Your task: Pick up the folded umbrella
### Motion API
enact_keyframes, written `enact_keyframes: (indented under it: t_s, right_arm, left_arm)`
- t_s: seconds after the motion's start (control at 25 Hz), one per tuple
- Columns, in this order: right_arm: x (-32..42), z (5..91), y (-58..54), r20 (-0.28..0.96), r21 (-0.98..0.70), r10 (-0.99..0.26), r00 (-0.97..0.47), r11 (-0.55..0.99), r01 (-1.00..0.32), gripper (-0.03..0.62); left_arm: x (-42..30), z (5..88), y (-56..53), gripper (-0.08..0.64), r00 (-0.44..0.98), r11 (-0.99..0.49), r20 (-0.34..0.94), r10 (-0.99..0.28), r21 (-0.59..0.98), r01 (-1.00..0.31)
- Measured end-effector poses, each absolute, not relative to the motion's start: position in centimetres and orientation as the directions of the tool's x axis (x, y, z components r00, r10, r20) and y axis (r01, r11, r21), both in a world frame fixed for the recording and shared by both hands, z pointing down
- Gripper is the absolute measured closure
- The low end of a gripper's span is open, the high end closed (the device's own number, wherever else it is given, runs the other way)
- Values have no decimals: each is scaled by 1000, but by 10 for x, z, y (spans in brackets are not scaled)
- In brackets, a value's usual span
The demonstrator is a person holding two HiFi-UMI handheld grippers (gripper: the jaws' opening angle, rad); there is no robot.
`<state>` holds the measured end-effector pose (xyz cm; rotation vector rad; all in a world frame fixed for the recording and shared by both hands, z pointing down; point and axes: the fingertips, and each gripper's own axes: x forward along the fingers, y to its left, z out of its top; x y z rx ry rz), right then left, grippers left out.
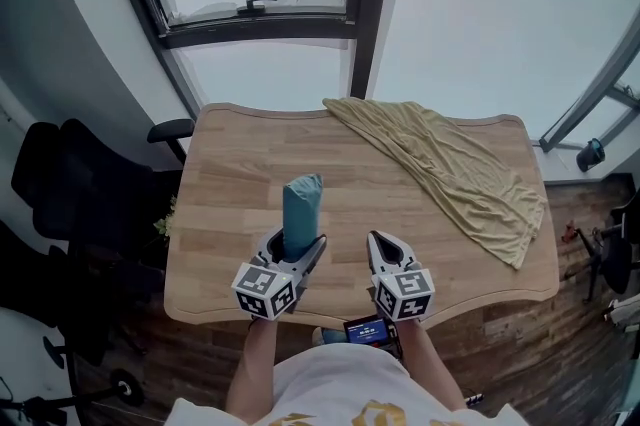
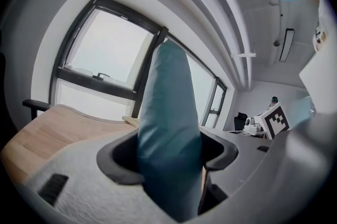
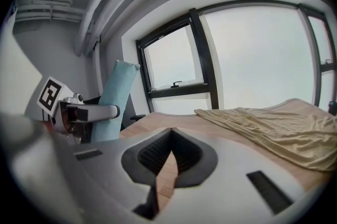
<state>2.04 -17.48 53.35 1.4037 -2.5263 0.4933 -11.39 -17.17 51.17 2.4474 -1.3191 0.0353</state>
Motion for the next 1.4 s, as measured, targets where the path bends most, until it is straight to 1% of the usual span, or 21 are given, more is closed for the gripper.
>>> enact_keyframes:
  t_s: [0.24,0.52,0.72,1.04,1.4]
  right_arm:
    - [10,510,-159,275,-154,-798,-536,513,-844,583]
    - [7,487,-133,213,-128,-830,-515,499,-857,583]
    - [19,473,-122,178,-98,-854,-489,479,-872,583]
    - [28,470,-110,163,-105,-866,-473,461,-881,583]
    - [39,471,-105,174,-101,-867,-466,455,-884,583]
  left_arm:
    - [-123,482,-153,247,558,-516,87,-825,284,-808]
    - [-135,466,-122,247,535,-507,14,-845,302,-807]
    - [-128,453,-111,247,538,-522,-34,-842,301,-798]
    - [-123,453,-95,247,543,-526,-36,-839,305,-794]
    - [-114,449,-95,247,545,-528,-37,-838,311,-791]
